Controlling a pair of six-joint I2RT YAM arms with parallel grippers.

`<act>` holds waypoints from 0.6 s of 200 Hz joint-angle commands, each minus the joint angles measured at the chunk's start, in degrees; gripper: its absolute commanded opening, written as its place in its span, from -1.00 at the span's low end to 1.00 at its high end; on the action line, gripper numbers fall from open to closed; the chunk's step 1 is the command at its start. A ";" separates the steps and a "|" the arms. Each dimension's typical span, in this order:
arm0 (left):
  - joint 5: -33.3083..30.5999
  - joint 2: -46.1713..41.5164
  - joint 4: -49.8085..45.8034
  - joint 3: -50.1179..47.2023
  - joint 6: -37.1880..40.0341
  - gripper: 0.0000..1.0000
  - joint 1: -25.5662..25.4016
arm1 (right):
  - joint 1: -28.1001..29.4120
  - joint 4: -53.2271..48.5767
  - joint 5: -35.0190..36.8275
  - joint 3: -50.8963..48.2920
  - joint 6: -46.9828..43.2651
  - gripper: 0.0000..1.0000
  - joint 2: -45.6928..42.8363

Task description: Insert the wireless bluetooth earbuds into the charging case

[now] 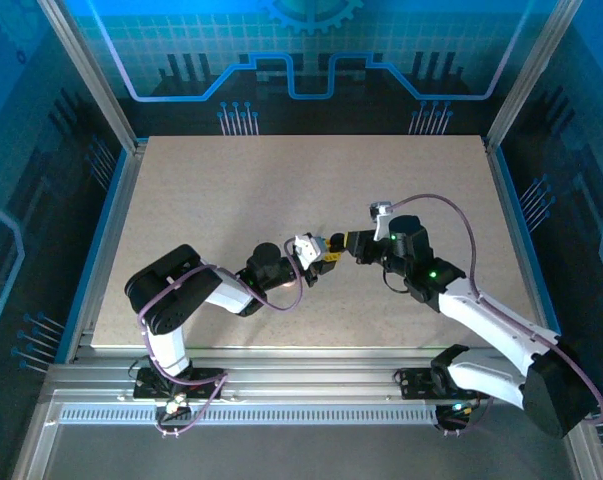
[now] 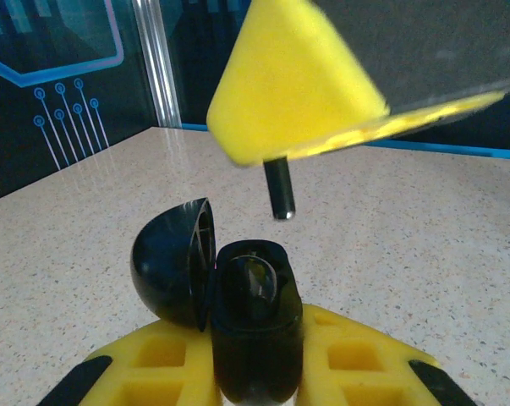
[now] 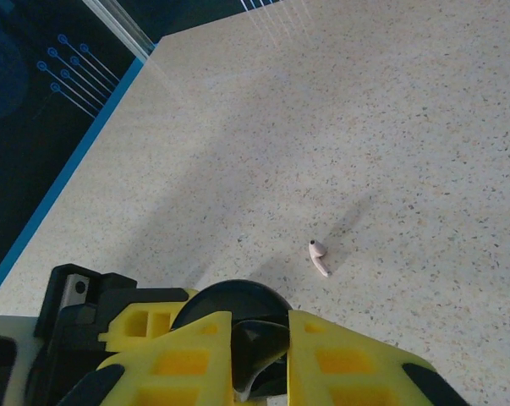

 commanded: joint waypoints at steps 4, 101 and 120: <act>-0.24 -1.00 3.25 0.87 -0.91 -0.72 -0.39 | 1.07 2.69 1.32 0.16 -0.42 -0.62 1.02; -0.21 -1.79 6.01 -0.01 -2.34 -0.71 -0.39 | 1.69 2.54 3.80 -0.17 -1.75 -0.62 1.92; -0.40 -1.70 6.42 0.12 -2.72 -0.71 -0.33 | 2.39 2.64 4.46 -0.19 -2.30 -0.62 2.15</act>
